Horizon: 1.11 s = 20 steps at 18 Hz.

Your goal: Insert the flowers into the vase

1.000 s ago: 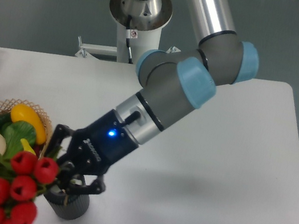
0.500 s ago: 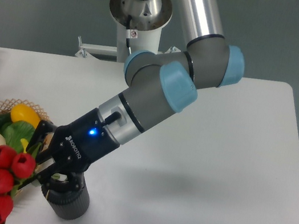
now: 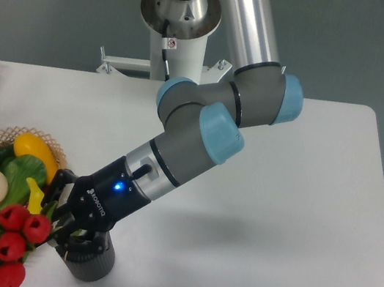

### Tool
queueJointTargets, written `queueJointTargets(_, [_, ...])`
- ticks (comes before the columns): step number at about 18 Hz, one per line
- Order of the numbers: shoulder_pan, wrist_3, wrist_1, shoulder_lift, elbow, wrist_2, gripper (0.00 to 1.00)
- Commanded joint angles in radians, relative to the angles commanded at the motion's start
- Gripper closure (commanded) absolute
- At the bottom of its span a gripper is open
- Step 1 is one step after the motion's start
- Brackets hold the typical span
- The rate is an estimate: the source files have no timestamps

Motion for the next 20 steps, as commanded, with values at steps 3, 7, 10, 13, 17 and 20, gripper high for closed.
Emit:
queueJointTargets(3, [0.003,0.005,0.0,-0.003,-0.02,0.002,0.73])
queueJointTargets(7, [0.014,0.005,0.0,-0.005,-0.052,0.049,0.56])
queueJointTargets(10, [0.024,0.003,-0.002,0.0,-0.08,0.052,0.45])
queueJointTargets(13, [0.051,0.003,-0.002,0.017,-0.12,0.052,0.24])
queueJointTargets(17, [0.1,0.003,-0.003,0.081,-0.19,0.052,0.04])
queueJointTargets(20, [0.153,0.005,-0.005,0.123,-0.236,0.052,0.0])
